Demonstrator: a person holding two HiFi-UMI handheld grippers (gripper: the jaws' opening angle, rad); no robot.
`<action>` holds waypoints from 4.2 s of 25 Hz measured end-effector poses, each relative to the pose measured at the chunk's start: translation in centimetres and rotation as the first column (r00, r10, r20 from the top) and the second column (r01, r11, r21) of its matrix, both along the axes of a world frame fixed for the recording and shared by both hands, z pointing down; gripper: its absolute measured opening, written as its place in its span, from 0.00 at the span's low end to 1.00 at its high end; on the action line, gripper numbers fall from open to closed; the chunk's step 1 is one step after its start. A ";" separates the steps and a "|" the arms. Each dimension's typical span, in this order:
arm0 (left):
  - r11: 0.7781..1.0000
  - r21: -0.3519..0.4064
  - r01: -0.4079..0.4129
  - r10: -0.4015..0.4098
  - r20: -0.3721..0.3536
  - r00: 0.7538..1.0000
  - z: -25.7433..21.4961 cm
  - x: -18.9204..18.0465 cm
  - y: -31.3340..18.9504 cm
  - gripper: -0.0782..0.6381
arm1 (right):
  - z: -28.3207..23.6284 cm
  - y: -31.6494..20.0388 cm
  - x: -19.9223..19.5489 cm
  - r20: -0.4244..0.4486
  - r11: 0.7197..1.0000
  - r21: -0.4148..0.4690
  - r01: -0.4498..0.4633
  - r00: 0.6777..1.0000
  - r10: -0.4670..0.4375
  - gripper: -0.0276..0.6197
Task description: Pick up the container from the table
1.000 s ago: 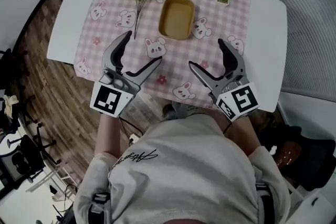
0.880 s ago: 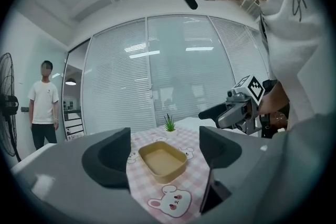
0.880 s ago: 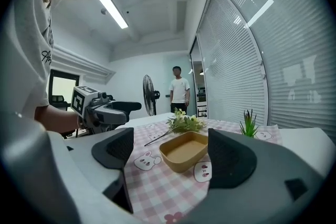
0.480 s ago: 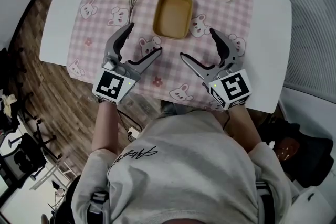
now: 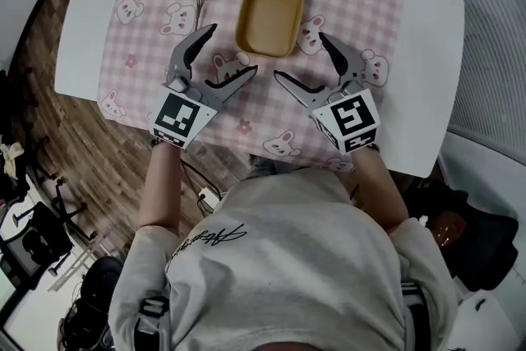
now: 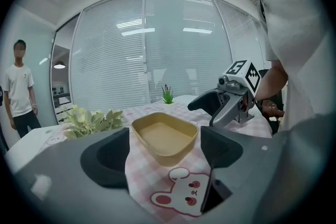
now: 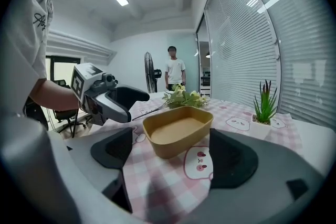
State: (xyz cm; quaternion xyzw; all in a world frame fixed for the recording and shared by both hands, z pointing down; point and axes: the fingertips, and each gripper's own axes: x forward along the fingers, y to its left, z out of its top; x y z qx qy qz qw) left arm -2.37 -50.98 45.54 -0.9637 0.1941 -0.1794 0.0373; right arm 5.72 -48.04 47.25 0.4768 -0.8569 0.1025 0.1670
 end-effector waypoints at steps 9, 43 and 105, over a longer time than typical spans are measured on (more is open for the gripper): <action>0.999 -0.021 -0.027 0.029 0.091 0.995 2.8 0.8 -1.0 0.68 | 2.7 -1.3 -0.4 -0.059 0.998 -0.059 0.030 0.998 -0.033 0.73; 0.995 -0.062 -0.082 0.095 0.261 0.961 6.3 3.2 -1.5 0.56 | 5.5 -3.5 -1.1 -0.200 0.987 -0.160 0.033 0.978 -0.065 0.62; 1.000 -0.009 -0.025 0.027 0.175 0.984 -2.2 0.4 4.1 0.52 | -3.1 1.7 -3.9 -0.174 0.995 -0.074 0.068 0.982 -0.080 0.58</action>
